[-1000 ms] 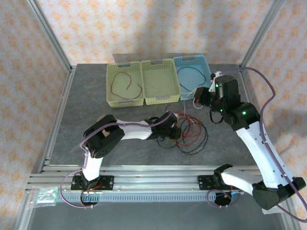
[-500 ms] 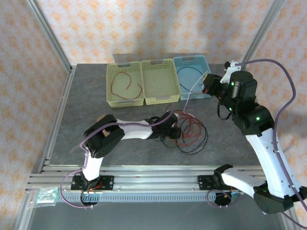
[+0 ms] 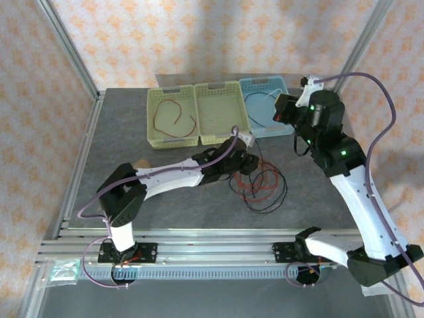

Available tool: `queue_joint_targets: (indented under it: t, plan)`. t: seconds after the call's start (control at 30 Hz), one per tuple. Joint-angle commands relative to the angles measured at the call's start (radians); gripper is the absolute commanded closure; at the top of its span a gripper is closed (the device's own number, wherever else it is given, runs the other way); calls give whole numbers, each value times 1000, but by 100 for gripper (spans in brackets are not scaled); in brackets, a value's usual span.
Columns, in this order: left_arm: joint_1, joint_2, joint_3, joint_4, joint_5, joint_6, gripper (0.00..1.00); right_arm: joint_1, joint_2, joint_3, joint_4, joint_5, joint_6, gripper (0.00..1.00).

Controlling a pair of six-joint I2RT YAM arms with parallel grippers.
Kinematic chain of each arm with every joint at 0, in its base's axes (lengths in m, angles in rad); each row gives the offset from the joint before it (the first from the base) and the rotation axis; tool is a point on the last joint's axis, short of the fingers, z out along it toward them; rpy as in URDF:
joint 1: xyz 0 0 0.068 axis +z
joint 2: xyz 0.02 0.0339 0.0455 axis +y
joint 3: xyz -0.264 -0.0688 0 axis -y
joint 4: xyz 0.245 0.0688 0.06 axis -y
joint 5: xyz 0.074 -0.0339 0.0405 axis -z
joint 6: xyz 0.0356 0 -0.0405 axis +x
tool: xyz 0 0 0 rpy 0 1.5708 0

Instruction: Untangle the cables

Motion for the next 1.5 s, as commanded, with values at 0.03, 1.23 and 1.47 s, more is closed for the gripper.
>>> queue_joint_targets:
  t: [0.03,1.23,1.47]
  plan:
    - [6,-16,-6,-39,-75,42,65,4,27,20,106,-51,-17,100]
    - [139,-186,-237,185,16,-142,41,4,-144,95,29,-23,-63,100]
    - [186,-208,-160,185,164,-83,40,5,-146,84,21,-41,-88,100]
